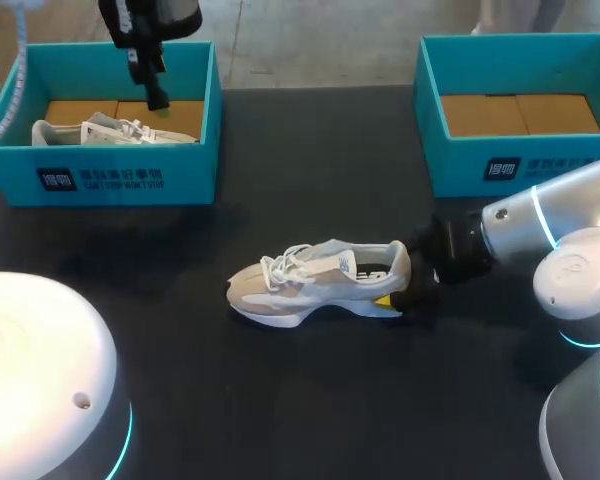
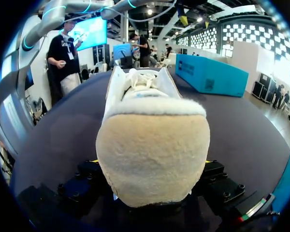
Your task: Take the shoe out of the shoebox, open the shoe tongue, remove and reinsert the insole, then place the shoe into the shoebox
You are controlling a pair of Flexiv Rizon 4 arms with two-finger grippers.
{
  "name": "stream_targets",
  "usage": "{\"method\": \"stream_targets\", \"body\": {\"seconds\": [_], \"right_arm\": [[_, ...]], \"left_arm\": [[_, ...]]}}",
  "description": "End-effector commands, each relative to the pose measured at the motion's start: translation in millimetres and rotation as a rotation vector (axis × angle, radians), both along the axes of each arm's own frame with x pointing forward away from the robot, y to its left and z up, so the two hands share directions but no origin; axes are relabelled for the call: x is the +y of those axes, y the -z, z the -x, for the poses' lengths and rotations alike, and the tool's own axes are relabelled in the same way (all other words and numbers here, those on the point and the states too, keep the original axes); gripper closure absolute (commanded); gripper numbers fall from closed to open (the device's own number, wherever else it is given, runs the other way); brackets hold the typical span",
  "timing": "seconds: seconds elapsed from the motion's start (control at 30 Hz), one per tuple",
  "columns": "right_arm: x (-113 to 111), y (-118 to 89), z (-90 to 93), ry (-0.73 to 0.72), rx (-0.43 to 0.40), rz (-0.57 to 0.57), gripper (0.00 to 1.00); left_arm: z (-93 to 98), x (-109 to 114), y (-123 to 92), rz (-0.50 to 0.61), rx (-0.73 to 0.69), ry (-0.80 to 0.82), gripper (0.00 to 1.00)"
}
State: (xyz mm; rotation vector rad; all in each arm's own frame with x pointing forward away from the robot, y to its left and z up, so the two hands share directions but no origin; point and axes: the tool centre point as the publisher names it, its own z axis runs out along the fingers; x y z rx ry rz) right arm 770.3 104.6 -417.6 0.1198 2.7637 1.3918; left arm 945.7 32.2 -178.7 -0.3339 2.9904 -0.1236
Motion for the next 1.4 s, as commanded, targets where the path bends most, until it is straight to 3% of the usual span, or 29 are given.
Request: {"method": "stream_targets", "body": {"seconds": [0.03, 0.53, 1.4], "right_arm": [[3, 2, -0.5, 0.001, 0.000, 0.003, 1.00], [3, 2, -0.5, 0.001, 0.000, 0.003, 1.00], [3, 2, -0.5, 0.001, 0.000, 0.003, 1.00]], "left_arm": [[2.9, -11, 5, -0.011, -0.004, -0.032, 0.00], [26.9, -57, 30, -0.014, 0.026, 0.064, 0.00], [26.9, -57, 30, -0.014, 0.026, 0.064, 0.00]]}}
